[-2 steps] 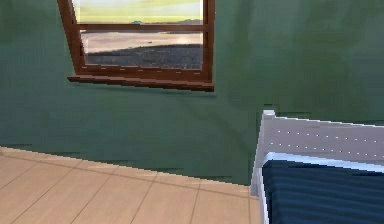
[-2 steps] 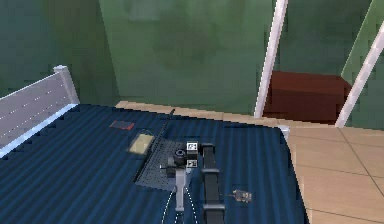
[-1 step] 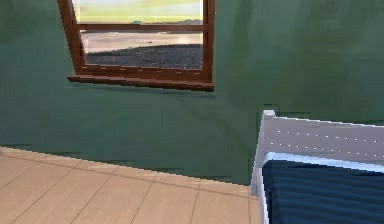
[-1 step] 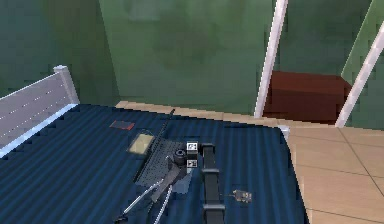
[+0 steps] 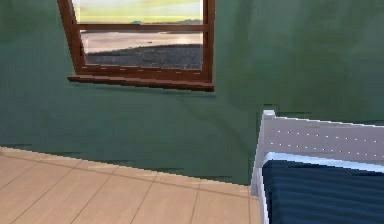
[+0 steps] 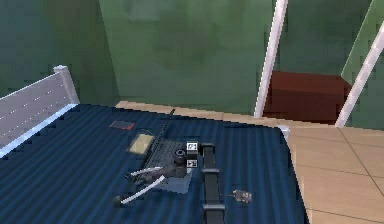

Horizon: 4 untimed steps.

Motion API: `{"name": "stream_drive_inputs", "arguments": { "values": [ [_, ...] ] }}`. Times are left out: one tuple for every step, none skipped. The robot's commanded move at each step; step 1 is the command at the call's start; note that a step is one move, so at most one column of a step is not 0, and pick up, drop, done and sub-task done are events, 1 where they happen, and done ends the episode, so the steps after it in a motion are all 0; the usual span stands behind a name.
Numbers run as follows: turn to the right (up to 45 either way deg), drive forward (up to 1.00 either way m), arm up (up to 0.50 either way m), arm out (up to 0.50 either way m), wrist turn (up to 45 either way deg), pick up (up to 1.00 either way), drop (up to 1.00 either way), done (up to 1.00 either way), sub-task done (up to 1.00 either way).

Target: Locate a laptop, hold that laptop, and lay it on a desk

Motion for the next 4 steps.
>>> {"name": "stream_drive_inputs", "arguments": {
  "values": [
    [0.0, 0.00, 0.00, 0.00, 45.0, 0.00, 0.00, 0.00, 0.00],
    [0.0, 0.00, 0.00, 0.00, 45.0, 0.00, 0.00, 0.00, 0.00],
    [0.0, 0.00, -0.30, 0.00, 0.0, 0.00, 0.00, 0.00, 0.00],
    [0.0, 0.00, 0.00, 0.00, 0.0, 1.00, 0.00, 0.00, 0.00]
  ]
}}
